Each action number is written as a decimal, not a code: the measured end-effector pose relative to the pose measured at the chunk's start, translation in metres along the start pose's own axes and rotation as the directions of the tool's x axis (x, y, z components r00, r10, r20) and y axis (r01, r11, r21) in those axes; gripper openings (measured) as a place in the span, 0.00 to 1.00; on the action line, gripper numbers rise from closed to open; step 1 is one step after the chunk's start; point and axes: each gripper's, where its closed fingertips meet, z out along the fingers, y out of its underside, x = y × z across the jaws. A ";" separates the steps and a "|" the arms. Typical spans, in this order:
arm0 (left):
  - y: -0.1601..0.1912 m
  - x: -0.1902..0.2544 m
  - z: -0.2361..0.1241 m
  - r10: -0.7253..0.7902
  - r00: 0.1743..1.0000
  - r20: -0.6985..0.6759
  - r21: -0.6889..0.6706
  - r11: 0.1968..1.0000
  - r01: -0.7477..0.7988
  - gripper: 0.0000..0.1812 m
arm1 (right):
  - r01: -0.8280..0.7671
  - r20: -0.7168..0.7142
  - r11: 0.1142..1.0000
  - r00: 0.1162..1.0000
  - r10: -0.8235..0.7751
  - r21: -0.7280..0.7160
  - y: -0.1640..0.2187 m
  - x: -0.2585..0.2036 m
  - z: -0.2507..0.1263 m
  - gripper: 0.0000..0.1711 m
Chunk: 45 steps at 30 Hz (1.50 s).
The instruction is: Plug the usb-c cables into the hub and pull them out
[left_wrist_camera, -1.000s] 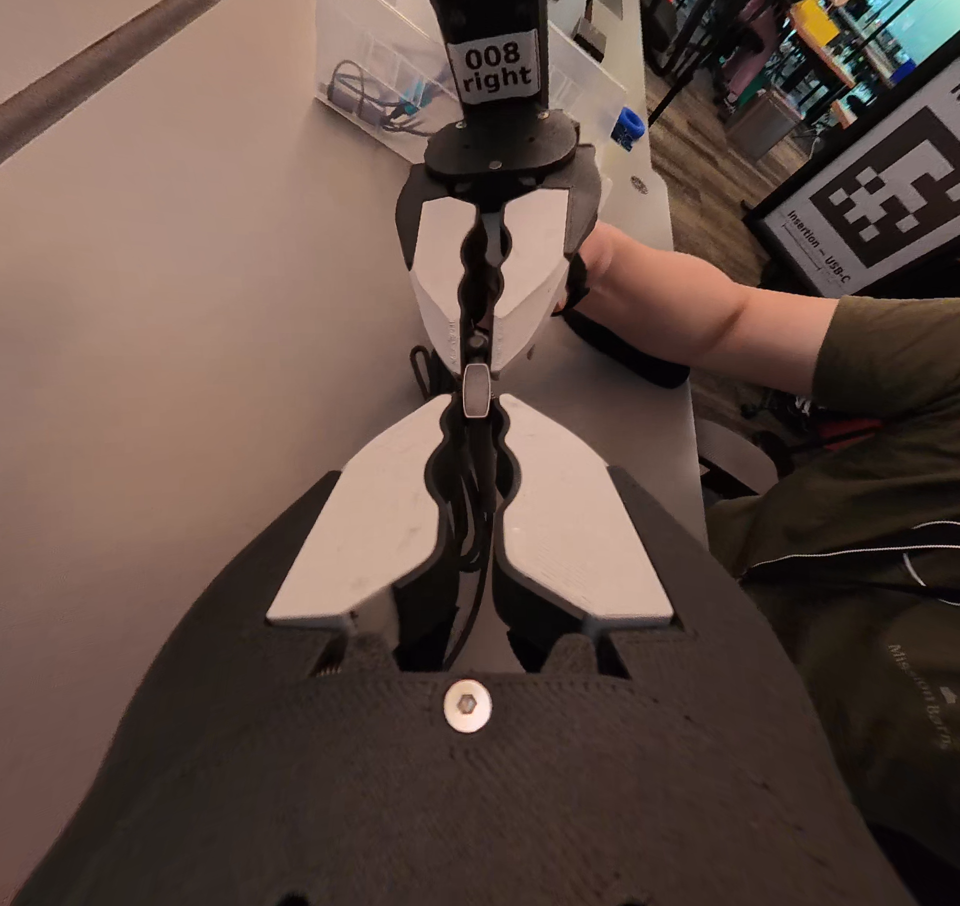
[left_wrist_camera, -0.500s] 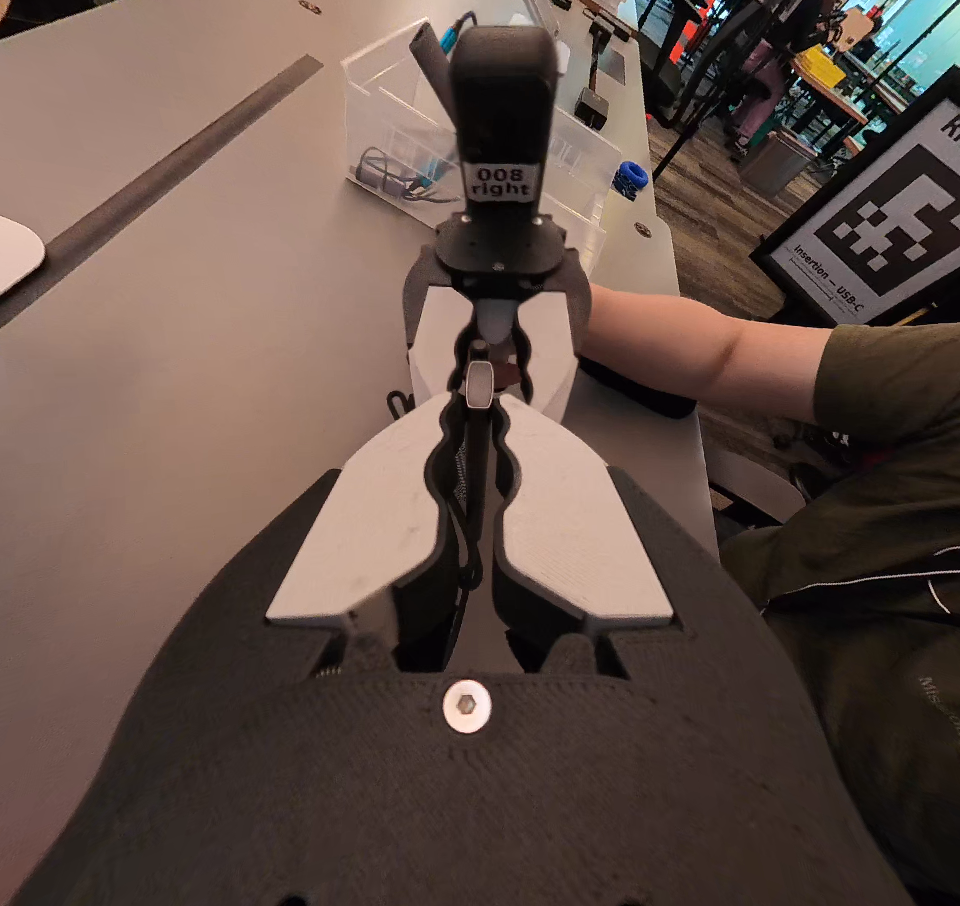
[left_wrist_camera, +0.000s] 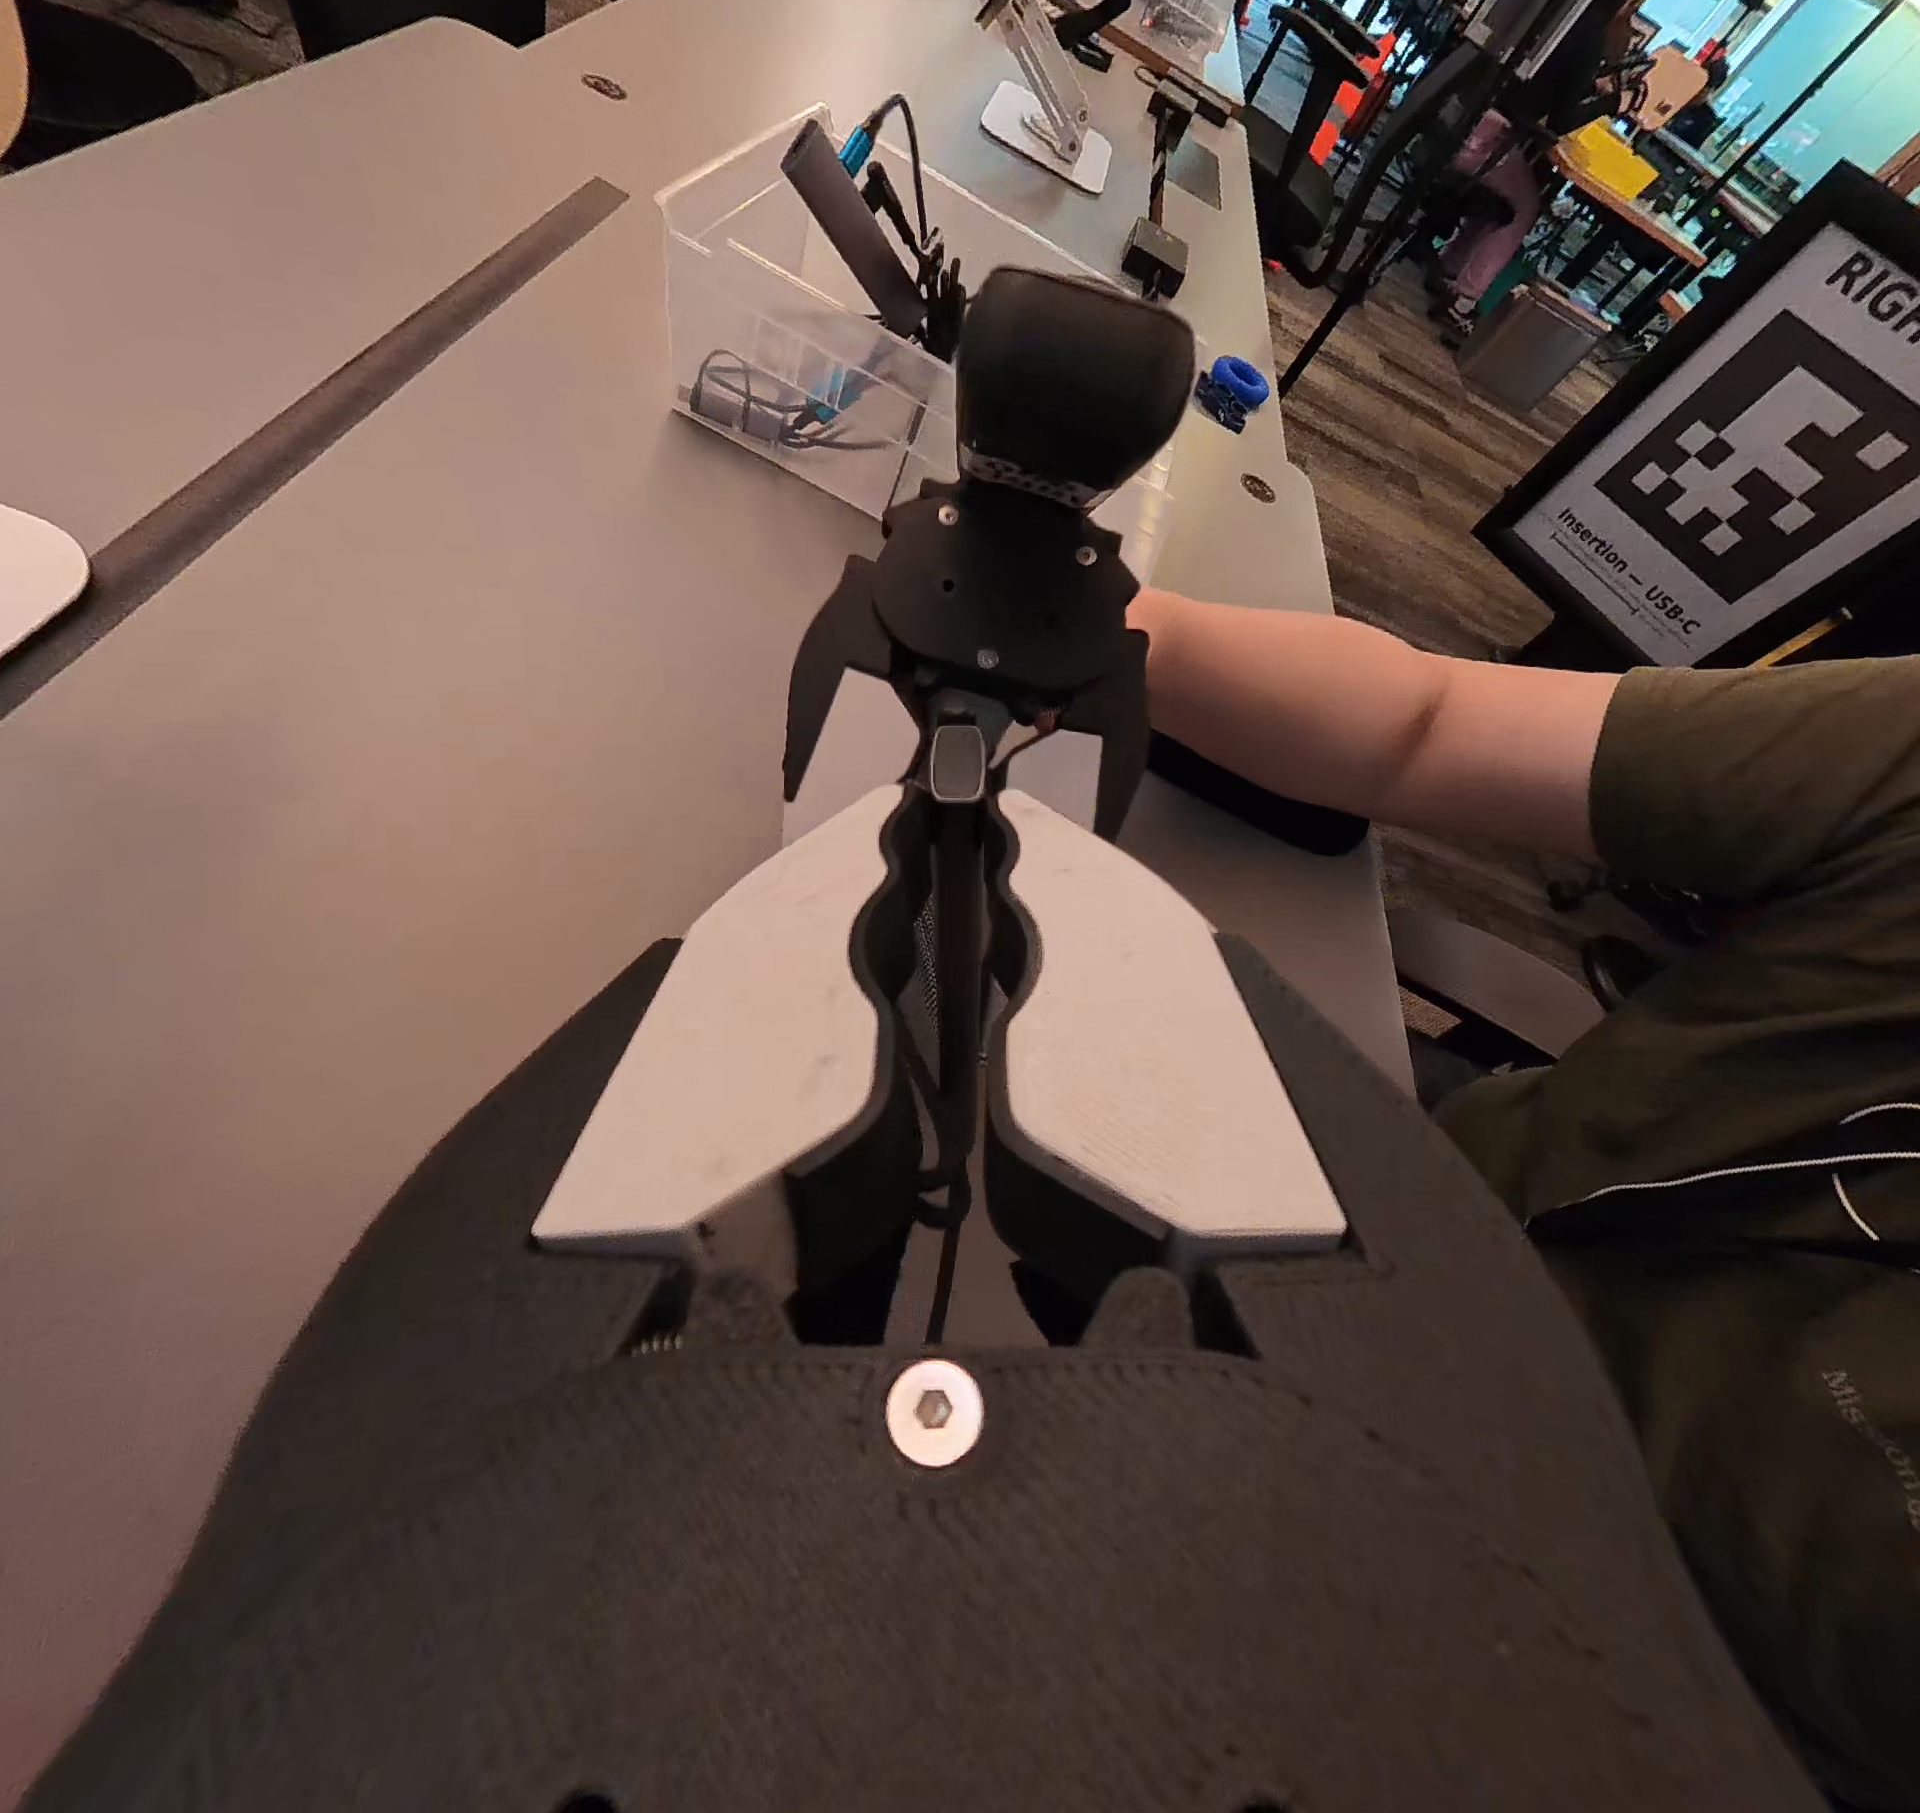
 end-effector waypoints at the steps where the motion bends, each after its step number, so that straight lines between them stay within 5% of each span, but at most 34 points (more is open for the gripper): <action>1: -0.001 0.000 0.000 -0.002 1.000 0.003 0.006 1.000 0.002 0.05 | -0.040 0.034 0.999 0.999 0.040 0.022 -0.004 -0.005 0.001 0.33; 4: -0.001 -0.001 0.000 0.018 1.000 0.025 -0.002 1.000 -0.018 0.05 | -0.155 0.105 0.986 0.983 0.148 0.057 -0.010 -0.010 0.005 0.41; 11: -0.007 0.004 0.003 0.025 0.999 0.032 0.026 0.999 -0.026 0.05 | -0.317 0.169 0.938 0.941 0.292 0.144 -0.023 -0.008 0.013 0.20; 16: -0.016 0.000 0.000 0.022 0.997 0.072 0.099 0.995 -0.030 0.06 | -0.285 0.147 0.947 0.953 0.264 0.148 -0.031 -0.010 0.005 0.11; 21: -0.040 0.001 -0.018 0.055 0.983 0.176 0.209 0.974 -0.092 0.33 | -0.311 0.112 0.929 0.949 0.293 0.201 -0.036 0.002 -0.004 0.09; 26: -0.072 0.012 -0.055 0.044 0.960 0.278 0.399 0.903 -0.157 0.35 | -0.299 0.018 0.902 0.951 0.309 0.312 -0.050 0.024 -0.036 0.09; 31: -0.080 0.039 -0.057 0.039 0.984 0.175 0.443 0.889 -0.114 0.30 | -0.147 -0.176 0.857 0.948 0.264 0.494 -0.093 0.031 -0.116 0.09; 36: -0.076 0.056 -0.044 0.095 0.981 0.170 0.384 0.910 -0.155 0.29 | 0.213 -0.484 0.770 0.864 0.139 0.601 -0.142 -0.010 -0.244 0.09; 41: -0.068 0.065 -0.025 0.121 0.983 0.138 0.320 0.934 -0.160 0.28 | 0.537 -0.792 0.645 0.582 0.185 0.544 -0.129 -0.048 -0.389 0.09; 45: -0.059 0.062 -0.009 0.125 0.984 0.125 0.269 0.951 -0.155 0.28 | 0.653 -0.959 0.703 0.222 0.176 0.281 -0.080 -0.039 -0.462 0.08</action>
